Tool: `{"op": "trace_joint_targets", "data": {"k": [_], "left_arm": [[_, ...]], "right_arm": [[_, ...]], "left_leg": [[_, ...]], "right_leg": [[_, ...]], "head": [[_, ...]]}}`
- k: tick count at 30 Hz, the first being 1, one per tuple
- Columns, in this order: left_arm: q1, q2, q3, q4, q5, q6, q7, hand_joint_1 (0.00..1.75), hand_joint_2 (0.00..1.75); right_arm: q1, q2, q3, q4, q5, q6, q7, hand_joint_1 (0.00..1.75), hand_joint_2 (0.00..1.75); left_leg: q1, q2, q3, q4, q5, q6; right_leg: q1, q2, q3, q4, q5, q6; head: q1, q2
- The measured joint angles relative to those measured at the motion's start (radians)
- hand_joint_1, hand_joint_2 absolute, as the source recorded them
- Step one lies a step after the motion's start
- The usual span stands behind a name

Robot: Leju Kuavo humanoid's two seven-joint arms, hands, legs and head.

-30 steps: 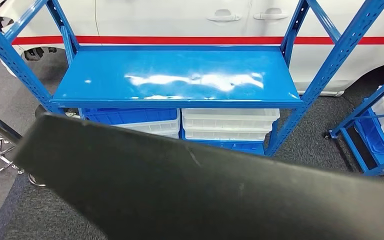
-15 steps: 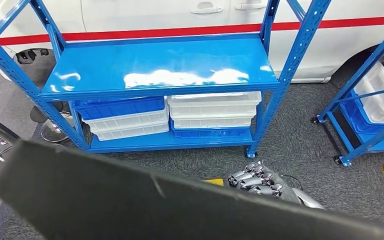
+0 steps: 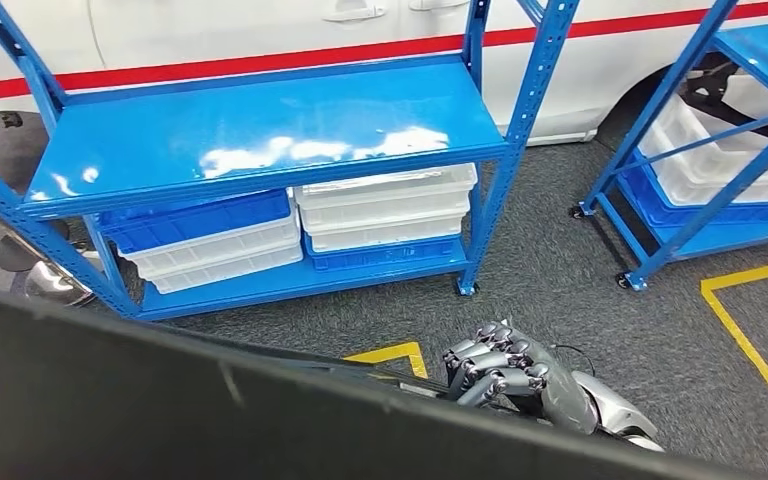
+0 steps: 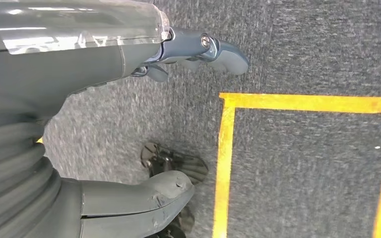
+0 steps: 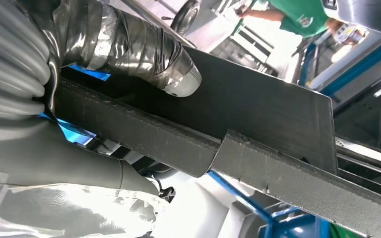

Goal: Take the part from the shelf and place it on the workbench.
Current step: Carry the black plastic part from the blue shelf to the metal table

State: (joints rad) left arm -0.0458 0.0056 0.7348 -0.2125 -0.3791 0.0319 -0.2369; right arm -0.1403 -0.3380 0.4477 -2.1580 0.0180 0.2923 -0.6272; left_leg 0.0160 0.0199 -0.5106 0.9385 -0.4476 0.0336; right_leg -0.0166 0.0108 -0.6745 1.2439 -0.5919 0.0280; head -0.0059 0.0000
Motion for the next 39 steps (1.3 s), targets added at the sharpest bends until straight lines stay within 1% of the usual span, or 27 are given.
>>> {"op": "trace_joint_targets", "data": {"k": [1, 2, 4, 6, 7, 9, 11, 12, 14, 15, 16, 17, 18, 21, 23, 25, 26, 27, 29, 30, 31, 32, 33, 34, 36, 38, 39], "left_arm": [[0.0, 0.001, 0.002, 0.0, 0.0, 0.001, 0.0, 0.0, 1.75], [-0.001, 0.002, 0.003, 0.0, 0.0, 0.001, 0.0, 0.0, 1.75], [-0.002, 0.002, 0.004, 0.0, 0.0, 0.001, 0.0, 0.0, 1.75], [-0.005, 0.003, 0.005, 0.0, -0.001, 0.001, -0.001, 0.0, 1.75], [-0.006, 0.004, 0.006, 0.0, -0.002, 0.002, -0.002, 0.0, 1.75], [-0.009, 0.005, 0.007, 0.0, -0.005, 0.004, -0.005, 0.0, 1.75], [-0.011, 0.007, 0.007, 0.0, -0.011, 0.009, -0.007, 0.0, 1.75], [-0.011, 0.008, 0.008, 0.0, -0.013, 0.014, -0.009, 0.0, 1.75], [-0.009, 0.011, 0.008, 0.0, -0.02, 0.025, -0.013, 0.0, 1.75], [-0.007, 0.012, 0.008, 0.0, -0.023, 0.03, -0.016, 0.0, 1.75], [-0.006, 0.013, 0.009, 0.0, -0.025, 0.034, -0.018, 0.0, 1.75], [-0.006, 0.013, 0.01, 0.0, -0.027, 0.037, -0.021, 0.0, 1.75], [-0.006, 0.014, 0.01, 0.0, -0.028, 0.04, -0.023, 0.0, 1.75], [-0.007, 0.017, 0.013, 0.0, -0.03, 0.049, -0.031, 0.0, 1.75], [-0.009, 0.019, 0.018, 0.0, -0.029, 0.058, -0.036, 0.0, 1.75], [-0.011, 0.019, 0.023, 0.0, -0.029, 0.06, -0.039, 0.0, 1.75], [-0.013, 0.019, 0.025, 0.0, -0.028, 0.057, -0.04, 0.0, 1.75], [-0.013, 0.018, 0.026, 0.0, -0.026, 0.052, -0.041, 0.0, 1.75], [-0.01, 0.018, 0.031, 0.0, -0.018, 0.044, -0.044, 0.0, 1.75], [-0.007, 0.017, 0.035, 0.0, -0.013, 0.043, -0.046, 0.0, 1.75], [-0.004, 0.017, 0.041, 0.0, -0.01, 0.042, -0.048, 0.0, 1.75], [-0.001, 0.016, 0.045, 0.0, -0.008, 0.041, -0.05, 0.0, 1.75], [0.0, 0.015, 0.049, 0.0, -0.007, 0.041, -0.051, 0.0, 1.75], [0.0, 0.014, 0.052, 0.0, -0.007, 0.04, -0.051, 0.0, 1.75], [-0.001, 0.012, 0.056, 0.0, -0.008, 0.041, -0.051, 0.0, 1.75], [-0.002, 0.012, 0.059, 0.0, -0.009, 0.041, -0.05, 0.0, 1.75], [-0.003, 0.011, 0.06, 0.0, -0.01, 0.04, -0.049, 0.0, 1.75]], "right_arm": [[0.0, 0.0, 0.005, 0.003, 0.0, 0.0, 0.0, 1.75, 1.75], [-0.001, 0.0, 0.009, 0.005, 0.0, 0.001, 0.0, 1.75, 1.75], [-0.003, 0.0, 0.013, 0.007, 0.0, 0.001, 0.0, 1.75, 1.75], [-0.009, 0.0, 0.016, 0.008, -0.002, 0.002, 0.0, 1.75, 1.75], [-0.011, 0.0, 0.018, 0.009, -0.006, 0.004, 0.0, 1.75, 1.75], [-0.013, -0.001, 0.021, 0.011, -0.017, 0.013, 0.0, 1.75, 1.75], [-0.016, -0.003, 0.025, 0.014, -0.031, 0.025, 0.0, 1.75, 1.75], [-0.018, -0.003, 0.027, 0.016, -0.039, 0.032, 0.001, 1.75, 1.75], [-0.021, -0.003, 0.031, 0.022, -0.054, 0.045, 0.004, 1.75, 1.75], [-0.022, -0.003, 0.033, 0.027, -0.06, 0.051, 0.006, 1.75, 1.75], [-0.022, -0.003, 0.035, 0.032, -0.065, 0.055, 0.008, 1.75, 1.75], [-0.022, -0.003, 0.036, 0.037, -0.068, 0.057, 0.009, 1.75, 1.75], [-0.022, -0.003, 0.036, 0.041, -0.07, 0.059, 0.011, 1.75, 1.75], [-0.025, -0.003, 0.037, 0.049, -0.075, 0.065, 0.013, 1.75, 1.75], [-0.027, -0.003, 0.038, 0.053, -0.079, 0.067, 0.014, 1.75, 1.75], [-0.029, -0.003, 0.038, 0.057, -0.082, 0.068, 0.015, 1.75, 1.75], [-0.031, -0.003, 0.038, 0.058, -0.083, 0.069, 0.015, 1.75, 1.75], [-0.032, -0.003, 0.038, 0.058, -0.083, 0.071, 0.015, 1.75, 1.75], [-0.027, -0.004, 0.04, 0.056, -0.082, 0.073, 0.01, 1.75, 1.75], [-0.018, -0.005, 0.041, 0.051, -0.078, 0.073, 0.005, 1.75, 1.75], [-0.003, -0.008, 0.042, 0.045, -0.072, 0.072, -0.001, 1.75, 1.75], [0.012, -0.011, 0.044, 0.037, -0.065, 0.07, -0.007, 1.75, 1.75], [0.027, -0.015, 0.046, 0.029, -0.057, 0.068, -0.013, 1.75, 1.75], [0.039, -0.018, 0.048, 0.022, -0.05, 0.065, -0.022, 1.75, 1.75], [0.059, -0.024, 0.05, 0.014, -0.038, 0.06, -0.042, 1.75, 1.75], [0.077, -0.029, 0.05, 0.011, -0.03, 0.054, -0.057, 1.75, 1.75], [0.086, -0.031, 0.05, 0.01, -0.028, 0.053, -0.061, 1.75, 1.75]], "left_leg": [[0.001, 0.013, -0.003, 0.003, -0.001, -0.001], [0.002, 0.025, -0.005, 0.007, -0.002, -0.003], [0.004, 0.046, -0.004, 0.015, -0.007, -0.01], [0.003, 0.061, -0.003, 0.023, -0.012, -0.024], [0.002, 0.068, -0.002, 0.024, -0.013, -0.031], [0.002, 0.083, 0.0, 0.021, -0.01, -0.045], [0.006, 0.064, -0.008, 0.043, -0.032, -0.056], [0.008, 0.042, -0.025, 0.082, -0.061, -0.06], [0.009, -0.002, -0.082, 0.215, -0.139, -0.063], [0.009, -0.01, -0.11, 0.28, -0.166, -0.063], [0.008, -0.013, -0.125, 0.317, -0.176, -0.061], [0.007, -0.015, -0.121, 0.315, -0.165, -0.058], [0.007, -0.019, -0.098, 0.272, -0.139, -0.053], [0.001, -0.075, 0.013, 0.061, -0.06, -0.032], [-0.005, -0.092, 0.035, 0.011, -0.049, -0.023], [-0.006, -0.068, 0.034, 0.007, -0.037, -0.014], [-0.005, -0.056, 0.033, 0.004, -0.03, -0.008], [-0.003, -0.042, 0.031, 0.001, -0.023, -0.002], [-0.004, -0.015, 0.024, 0.0, -0.017, 0.006], [-0.004, -0.001, 0.02, 0.001, -0.016, 0.007], [-0.005, 0.012, 0.016, 0.003, -0.016, 0.007], [-0.005, 0.025, 0.014, 0.005, -0.016, 0.006], [-0.005, 0.037, 0.012, 0.008, -0.017, 0.004], [-0.005, 0.048, 0.012, 0.011, -0.019, 0.002], [-0.008, 0.068, 0.013, 0.018, -0.027, -0.008], [-0.011, 0.083, 0.016, 0.023, -0.034, -0.021], [-0.012, 0.091, 0.018, 0.022, -0.035, -0.027]], "right_leg": [[-0.004, -0.003, -0.01, 0.023, 0.002, 0.005], [-0.008, -0.007, 0.0, 0.007, 0.021, 0.009], [-0.013, -0.032, 0.069, -0.117, 0.085, 0.014], [-0.007, -0.058, 0.125, -0.224, 0.12, 0.003], [-0.003, -0.062, 0.134, -0.247, 0.124, -0.006], [0.003, -0.045, 0.129, -0.252, 0.129, -0.026], [0.0, -0.03, 0.124, -0.257, 0.14, -0.044], [-0.003, -0.022, 0.12, -0.26, 0.146, -0.052], [-0.002, -0.005, 0.11, -0.261, 0.155, -0.061], [0.0, 0.005, 0.106, -0.261, 0.159, -0.063], [0.003, 0.016, 0.102, -0.261, 0.163, -0.063], [0.004, 0.028, 0.099, -0.261, 0.167, -0.062], [0.005, 0.039, 0.097, -0.26, 0.17, -0.06], [0.008, 0.071, 0.09, -0.259, 0.181, -0.05], [0.008, 0.091, 0.085, -0.261, 0.189, -0.038], [0.006, 0.105, 0.077, -0.261, 0.197, -0.025], [0.006, 0.091, 0.069, -0.251, 0.19, -0.021], [0.007, 0.068, 0.054, -0.223, 0.168, -0.018], [0.005, 0.014, 0.001, -0.103, 0.09, -0.012], [0.003, 0.003, -0.028, -0.033, 0.054, -0.008], [0.001, -0.001, -0.046, 0.017, 0.034, -0.004], [0.0, -0.004, -0.045, 0.031, 0.033, -0.001], [-0.002, -0.008, -0.024, 0.004, 0.051, 0.0], [-0.002, -0.02, 0.017, -0.06, 0.08, -0.001], [0.003, -0.059, 0.097, -0.196, 0.119, -0.011], [0.011, -0.072, 0.123, -0.247, 0.126, -0.026], [0.013, -0.06, 0.121, -0.245, 0.127, -0.032]], "head": [[0.0, 0.0], [0.0, 0.0], [0.0, 0.0], [0.0, 0.0], [0.0, 0.0], [0.0, 0.0], [0.0, 0.0], [0.0, 0.0], [-0.001, 0.0], [-0.001, 0.0], [-0.001, 0.0], [-0.001, 0.0], [-0.001, 0.0], [0.0, 0.0], [0.0, 0.0], [0.0, 0.0], [0.0, 0.0], [0.001, 0.0], [0.002, 0.0], [0.002, 0.0], [0.002, 0.0], [0.002, 0.0], [0.002, 0.0], [0.002, 0.0], [0.002, 0.0], [0.002, 0.0], [0.002, 0.0]]}}
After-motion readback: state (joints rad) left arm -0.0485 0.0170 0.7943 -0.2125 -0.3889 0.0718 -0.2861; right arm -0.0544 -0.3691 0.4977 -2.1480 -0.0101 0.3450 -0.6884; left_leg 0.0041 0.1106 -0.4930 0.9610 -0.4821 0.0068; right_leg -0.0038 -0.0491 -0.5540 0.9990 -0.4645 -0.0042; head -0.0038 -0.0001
